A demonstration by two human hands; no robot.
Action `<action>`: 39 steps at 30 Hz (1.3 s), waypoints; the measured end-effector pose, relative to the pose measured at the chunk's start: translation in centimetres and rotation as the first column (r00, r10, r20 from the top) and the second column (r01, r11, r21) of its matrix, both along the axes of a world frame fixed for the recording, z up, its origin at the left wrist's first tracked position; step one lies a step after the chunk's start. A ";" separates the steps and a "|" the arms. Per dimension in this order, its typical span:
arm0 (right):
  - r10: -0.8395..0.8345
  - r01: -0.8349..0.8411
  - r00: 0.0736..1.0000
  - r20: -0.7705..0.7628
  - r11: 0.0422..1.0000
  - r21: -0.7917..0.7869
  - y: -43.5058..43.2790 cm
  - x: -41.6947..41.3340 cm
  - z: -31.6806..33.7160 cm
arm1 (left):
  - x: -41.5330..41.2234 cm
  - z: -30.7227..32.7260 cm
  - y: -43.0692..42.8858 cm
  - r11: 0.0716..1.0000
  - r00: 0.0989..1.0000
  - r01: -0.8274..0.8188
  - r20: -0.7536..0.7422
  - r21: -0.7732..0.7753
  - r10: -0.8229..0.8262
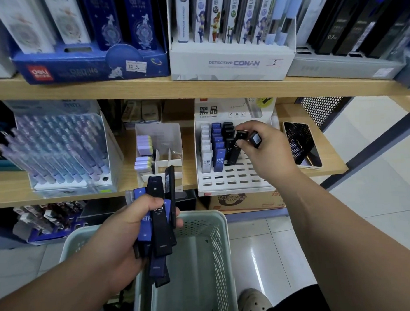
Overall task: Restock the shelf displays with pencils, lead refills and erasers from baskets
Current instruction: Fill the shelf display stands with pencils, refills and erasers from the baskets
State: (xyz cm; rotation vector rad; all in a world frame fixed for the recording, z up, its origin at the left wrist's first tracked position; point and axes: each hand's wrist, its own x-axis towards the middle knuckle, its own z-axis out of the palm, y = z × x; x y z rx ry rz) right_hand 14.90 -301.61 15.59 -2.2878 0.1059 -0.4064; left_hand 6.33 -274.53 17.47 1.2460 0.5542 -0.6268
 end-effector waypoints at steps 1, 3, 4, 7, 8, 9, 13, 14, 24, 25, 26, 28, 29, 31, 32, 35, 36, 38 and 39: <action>0.005 -0.005 1.000 -0.007 1.000 -0.009 0.1 0.0 0.0 | 0.1 0.0 0.0 1.000 1.000 -0.014 0.000 -0.006 0.015; 0.014 -0.015 1.000 -0.026 1.000 -0.025 0.3 0.0 0.1 | 0.3 -0.1 0.0 1.000 1.000 -0.029 0.012 -0.012 0.029; 0.017 -0.018 0.999 -0.028 0.999 -0.031 0.3 0.0 0.2 | 0.4 -0.1 0.0 1.000 0.999 -0.028 0.020 -0.014 0.028; 0.029 -0.030 0.999 -0.027 0.999 -0.043 0.3 0.1 0.4 | 0.5 -0.2 0.0 0.999 0.999 -0.031 0.021 -0.020 0.032; 0.033 -0.035 0.999 -0.031 0.998 -0.052 0.3 0.1 0.4 | 0.5 -0.2 0.0 0.999 0.999 -0.032 0.020 -0.018 0.032; 0.036 -0.038 0.999 -0.036 0.997 -0.063 0.2 0.1 0.3 | 0.4 -0.2 0.0 0.999 0.999 -0.031 0.021 -0.015 0.031; 0.054 -0.058 0.997 -0.048 0.995 -0.080 0.1 0.0 -0.1 | 0.4 -0.2 0.0 1.000 1.000 -0.018 0.022 -0.008 0.018; 0.061 -0.065 0.997 -0.051 0.995 -0.073 0.1 0.1 -0.1 | 0.3 -0.2 0.1 1.000 1.000 -0.014 0.014 -0.010 0.014; -0.104 0.251 0.967 -0.232 0.534 0.808 -0.4 -0.5 2.7 | 0.0 0.2 0.0 1.000 1.000 0.014 -0.006 -0.017 -0.014; -0.100 0.261 0.965 -0.244 0.496 0.828 -0.5 -0.5 2.7 | -0.1 0.2 -0.1 1.000 1.000 0.012 -0.010 -0.022 -0.012; -0.089 0.258 0.965 -0.247 0.500 0.827 -0.5 -0.6 2.5 | -0.2 0.3 -0.1 1.000 1.000 0.012 -0.012 -0.025 -0.012; -0.037 0.220 0.971 -0.237 0.527 0.821 -0.4 -0.7 2.3 | -0.3 0.3 -0.3 0.999 1.000 0.022 -0.009 -0.028 -0.022; -0.001 0.198 0.972 -0.233 0.534 0.822 -0.4 -0.8 2.3 | -0.3 0.2 -0.3 0.999 1.000 0.023 -0.005 -0.031 -0.023; 0.051 0.159 0.971 -0.235 0.596 0.787 -0.4 -1.1 2.3 | -0.3 0.0 -0.4 0.999 1.000 0.019 0.008 -0.030 -0.019; 0.055 0.150 0.969 -0.242 0.646 0.748 -0.5 -1.2 2.2 | -0.3 0.0 -0.4 0.999 1.000 0.018 0.016 -0.026 -0.017; 0.023 0.170 0.961 -0.275 0.734 0.657 -0.9 -1.2 1.9 | -0.4 -0.1 -0.4 1.000 0.999 0.020 0.025 -0.019 -0.020; 0.009 0.188 0.956 -0.294 0.751 0.633 -0.9 -1.2 1.9 | -0.4 -0.1 -0.4 1.000 0.999 0.023 0.023 -0.017 -0.023; -0.007 0.227 0.946 -0.325 0.731 0.644 -0.8 -1.2 2.0 | -0.4 -0.3 -0.3 1.000 1.000 0.028 0.016 -0.009 -0.028; -0.023 0.262 0.940 -0.339 0.685 0.680 -0.6 -1.2 2.0 | -0.4 -0.3 -0.3 1.000 1.000 0.026 0.013 -0.005 -0.026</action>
